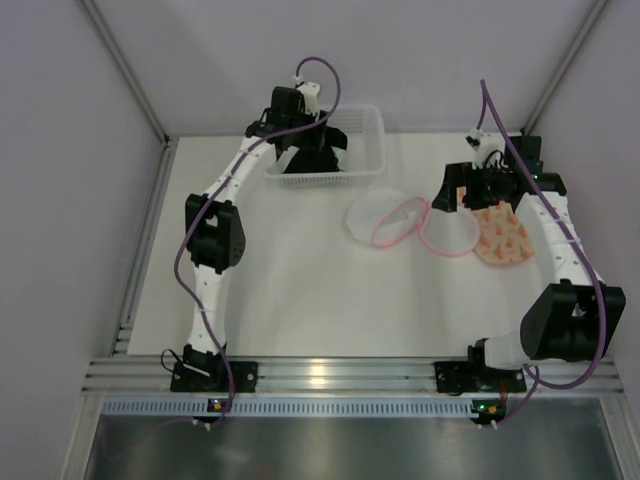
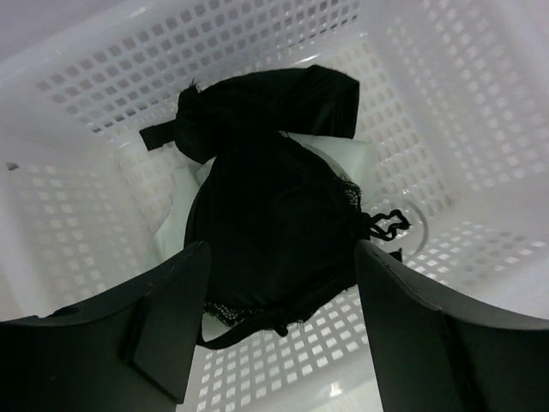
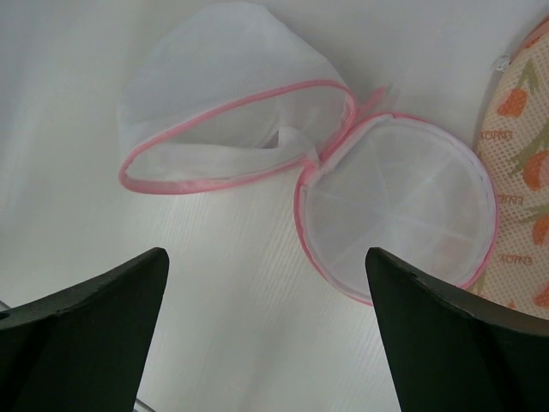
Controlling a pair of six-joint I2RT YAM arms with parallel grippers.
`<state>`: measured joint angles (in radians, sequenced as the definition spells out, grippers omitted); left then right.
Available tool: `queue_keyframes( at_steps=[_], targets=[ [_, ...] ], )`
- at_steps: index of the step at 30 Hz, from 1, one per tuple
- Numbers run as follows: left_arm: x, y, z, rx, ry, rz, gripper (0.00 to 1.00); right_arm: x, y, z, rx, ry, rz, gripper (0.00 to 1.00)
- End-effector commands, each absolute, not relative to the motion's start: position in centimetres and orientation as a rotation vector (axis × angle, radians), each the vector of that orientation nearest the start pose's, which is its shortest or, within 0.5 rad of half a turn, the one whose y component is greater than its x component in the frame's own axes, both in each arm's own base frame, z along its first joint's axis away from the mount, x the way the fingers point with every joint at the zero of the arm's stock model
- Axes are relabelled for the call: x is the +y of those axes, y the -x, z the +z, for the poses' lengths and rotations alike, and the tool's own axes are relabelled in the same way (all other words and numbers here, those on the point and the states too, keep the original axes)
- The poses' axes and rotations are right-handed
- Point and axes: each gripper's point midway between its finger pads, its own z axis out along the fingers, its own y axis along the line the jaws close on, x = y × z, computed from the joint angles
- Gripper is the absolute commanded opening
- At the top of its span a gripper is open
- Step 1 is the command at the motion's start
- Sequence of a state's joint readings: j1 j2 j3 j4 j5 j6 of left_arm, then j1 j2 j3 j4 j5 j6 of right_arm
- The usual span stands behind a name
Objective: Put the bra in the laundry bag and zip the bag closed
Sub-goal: Pick up the bra from the bin.
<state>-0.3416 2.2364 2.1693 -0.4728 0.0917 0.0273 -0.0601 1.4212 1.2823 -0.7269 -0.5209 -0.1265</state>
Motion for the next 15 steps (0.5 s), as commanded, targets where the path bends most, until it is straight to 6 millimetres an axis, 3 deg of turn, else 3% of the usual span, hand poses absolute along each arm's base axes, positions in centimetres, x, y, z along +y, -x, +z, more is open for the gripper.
queue_keyframes(
  at_steps=[1,6,7,9,10,11,13,14,15],
  targets=[
    [-21.9,-61.2,19.3,2.036,-0.380,-0.261,0.75,5.7,-35.1,19.4,2.350,0.287,0.542,0.99],
    [-21.8,-63.6,17.1,2.003,-0.357,-0.252,0.77,5.5,-34.8,18.4,2.378,0.289,0.527,0.99],
    [-21.9,-63.9,15.7,2.018,-0.361,-0.249,0.76,5.4,-34.8,18.3,2.384,0.288,0.527,0.99],
    [-22.0,-64.2,14.8,2.026,-0.362,-0.250,0.71,5.3,-34.7,18.2,2.388,0.290,0.517,0.99],
    [-22.2,-64.2,14.0,2.038,-0.367,-0.255,0.67,5.3,-34.6,18.1,2.392,0.290,0.513,0.99],
    [-22.3,-64.2,13.6,2.042,-0.372,-0.263,0.53,5.2,-34.6,18.1,2.392,0.291,0.509,0.99],
    [-22.5,-64.2,13.9,2.042,-0.342,-0.281,0.37,5.2,-34.6,18.1,2.391,0.290,0.504,0.99],
    [-22.5,-64.2,14.1,2.039,-0.343,-0.287,0.20,5.2,-34.6,18.0,2.394,0.288,0.506,0.99],
    [-22.7,-64.1,14.6,2.031,-0.347,-0.296,0.14,5.2,-34.6,18.0,2.395,0.287,0.506,0.99]
  ],
)
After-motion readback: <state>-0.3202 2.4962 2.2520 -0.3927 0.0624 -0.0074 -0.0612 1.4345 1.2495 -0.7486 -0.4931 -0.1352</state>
